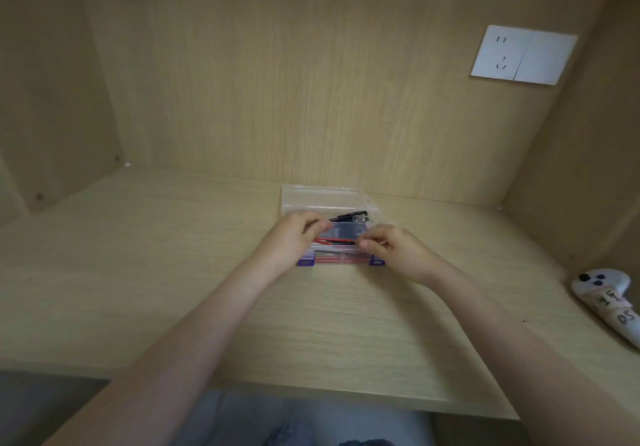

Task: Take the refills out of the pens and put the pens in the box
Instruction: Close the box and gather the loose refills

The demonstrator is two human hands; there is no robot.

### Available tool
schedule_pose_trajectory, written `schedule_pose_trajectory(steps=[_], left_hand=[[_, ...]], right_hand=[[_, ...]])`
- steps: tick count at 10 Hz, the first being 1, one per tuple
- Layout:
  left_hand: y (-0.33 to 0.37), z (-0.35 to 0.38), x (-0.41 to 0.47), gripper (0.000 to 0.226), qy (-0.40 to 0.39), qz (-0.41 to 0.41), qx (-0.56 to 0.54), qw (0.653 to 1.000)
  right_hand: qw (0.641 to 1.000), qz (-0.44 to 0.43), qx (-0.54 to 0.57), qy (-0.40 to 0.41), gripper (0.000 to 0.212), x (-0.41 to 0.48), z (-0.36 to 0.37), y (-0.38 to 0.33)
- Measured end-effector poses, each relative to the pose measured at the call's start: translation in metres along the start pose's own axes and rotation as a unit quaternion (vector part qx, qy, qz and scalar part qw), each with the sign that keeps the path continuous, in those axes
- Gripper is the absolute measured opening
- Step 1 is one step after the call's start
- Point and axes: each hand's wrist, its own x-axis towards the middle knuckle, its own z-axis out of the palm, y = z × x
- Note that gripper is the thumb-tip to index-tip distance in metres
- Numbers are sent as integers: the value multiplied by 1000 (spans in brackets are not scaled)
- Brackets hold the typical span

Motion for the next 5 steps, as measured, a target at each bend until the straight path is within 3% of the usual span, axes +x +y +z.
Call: schedule_pose_trajectory(steps=[1, 5], left_hand=[[-3, 0, -20, 22, -44, -2, 53, 998], [2, -13, -47, 18, -46, 21, 6, 999]], right_hand=[[1000, -7, 4, 1, 23, -16, 7, 0], [999, -40, -5, 10, 33, -54, 14, -22]])
